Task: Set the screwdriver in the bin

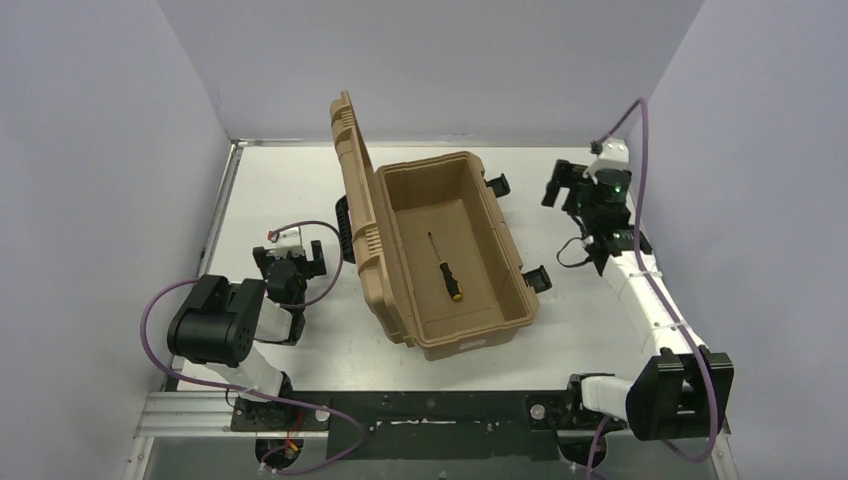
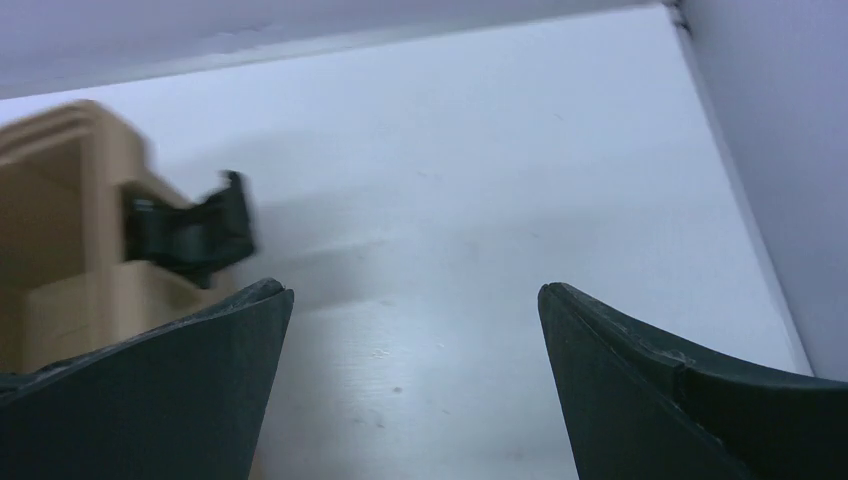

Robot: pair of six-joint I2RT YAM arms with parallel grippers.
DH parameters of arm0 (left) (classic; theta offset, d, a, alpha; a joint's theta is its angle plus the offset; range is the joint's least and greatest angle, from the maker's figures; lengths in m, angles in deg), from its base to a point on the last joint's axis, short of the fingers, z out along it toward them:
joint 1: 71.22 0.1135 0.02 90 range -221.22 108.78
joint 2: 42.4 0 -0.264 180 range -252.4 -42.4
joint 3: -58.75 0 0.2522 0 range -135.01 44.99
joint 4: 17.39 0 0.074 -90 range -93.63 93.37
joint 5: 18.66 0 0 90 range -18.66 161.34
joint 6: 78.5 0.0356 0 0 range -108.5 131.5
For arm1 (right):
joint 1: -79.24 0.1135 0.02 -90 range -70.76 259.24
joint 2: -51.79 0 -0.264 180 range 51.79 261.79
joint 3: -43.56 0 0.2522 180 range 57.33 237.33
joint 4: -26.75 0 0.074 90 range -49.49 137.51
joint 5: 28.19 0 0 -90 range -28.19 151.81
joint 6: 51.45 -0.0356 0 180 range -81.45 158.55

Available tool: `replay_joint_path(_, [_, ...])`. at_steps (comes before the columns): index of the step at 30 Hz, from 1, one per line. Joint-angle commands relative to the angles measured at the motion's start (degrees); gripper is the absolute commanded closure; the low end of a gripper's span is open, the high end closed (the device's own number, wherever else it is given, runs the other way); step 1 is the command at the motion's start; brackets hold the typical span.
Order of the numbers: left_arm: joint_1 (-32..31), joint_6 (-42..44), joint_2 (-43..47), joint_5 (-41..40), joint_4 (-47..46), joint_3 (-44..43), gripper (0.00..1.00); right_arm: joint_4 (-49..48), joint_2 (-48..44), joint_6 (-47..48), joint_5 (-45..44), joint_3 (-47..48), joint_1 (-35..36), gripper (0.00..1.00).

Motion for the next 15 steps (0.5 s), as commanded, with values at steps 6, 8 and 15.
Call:
replay_joint_path(6, [0.2, 0.1, 0.2, 0.2, -2.8, -1.2, 0.03, -33.7, -10.3, 0.6, -4.1, -29.6, -12.5, 0.00])
replay_joint_path(8, [0.2, 0.1, 0.3, 0.2, -2.6, -1.2, 0.03, -40.0, -11.1, 2.6, -3.8, -35.3, -13.3, 0.00])
replay_joint_path(15, [0.2, -0.1, 0.3, 0.4, -2.0, -1.5, 0.03, -48.3, -10.3, 4.8, -2.9, -43.8, -13.5, 0.00])
